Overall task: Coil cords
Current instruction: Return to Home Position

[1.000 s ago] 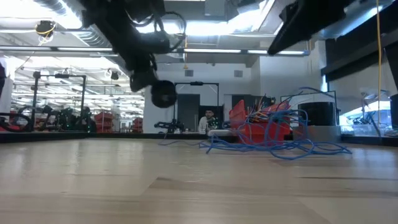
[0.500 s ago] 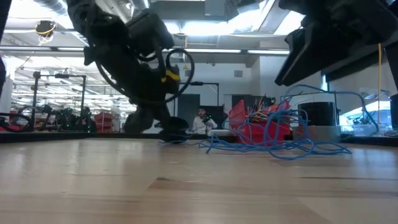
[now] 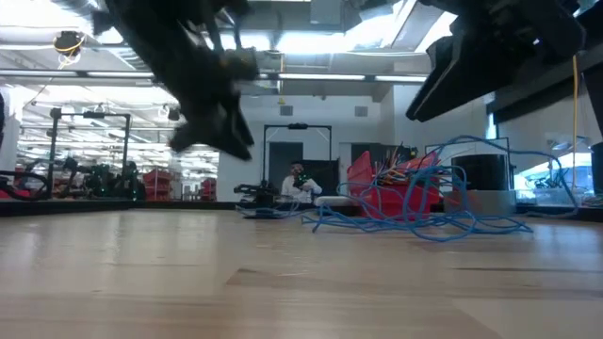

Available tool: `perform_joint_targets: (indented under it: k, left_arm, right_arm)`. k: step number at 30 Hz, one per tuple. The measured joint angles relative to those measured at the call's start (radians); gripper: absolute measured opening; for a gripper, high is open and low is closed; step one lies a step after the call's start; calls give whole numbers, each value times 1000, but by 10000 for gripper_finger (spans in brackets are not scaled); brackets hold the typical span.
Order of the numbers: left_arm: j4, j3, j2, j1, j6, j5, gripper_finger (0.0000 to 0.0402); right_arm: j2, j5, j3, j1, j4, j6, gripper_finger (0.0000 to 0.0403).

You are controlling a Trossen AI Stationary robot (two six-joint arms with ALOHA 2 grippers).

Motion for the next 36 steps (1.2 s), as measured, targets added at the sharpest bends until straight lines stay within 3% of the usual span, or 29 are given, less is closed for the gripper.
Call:
perform_joint_targets:
  k: [2,8,12,15,17,21,26,36]
  left_arm:
    - [-56,11,-50,-24,-43,17,175]
    - [-129,-50,-276,-20,-110,234,163]
    - [-11,-207,-485,33,-86,303,150]
    - [181,-358,-656,81,-53,386,140]
    - [298,-448,-755,108,-22,452,136]
    - [378,-553,-909,134,-21,454,132]
    - [357,-593,-1015,144,-106,422,132]
    - [311,-610,-1034,143,-121,448,132]
  right_arm:
    - [-2,-4,7,0,-4,-18,166]
    - [-96,31,11,-7,-56,-159,166]
    - [-220,72,-19,-57,-115,-158,166]
    - [-358,67,-125,-108,-60,-174,166]
    - [-467,5,-226,-165,55,-204,166]
    - [-684,-174,-428,-295,297,-236,166]
    - [-904,-280,-595,-363,438,-207,166]
    - [-1195,-236,-752,-360,468,-179,164]
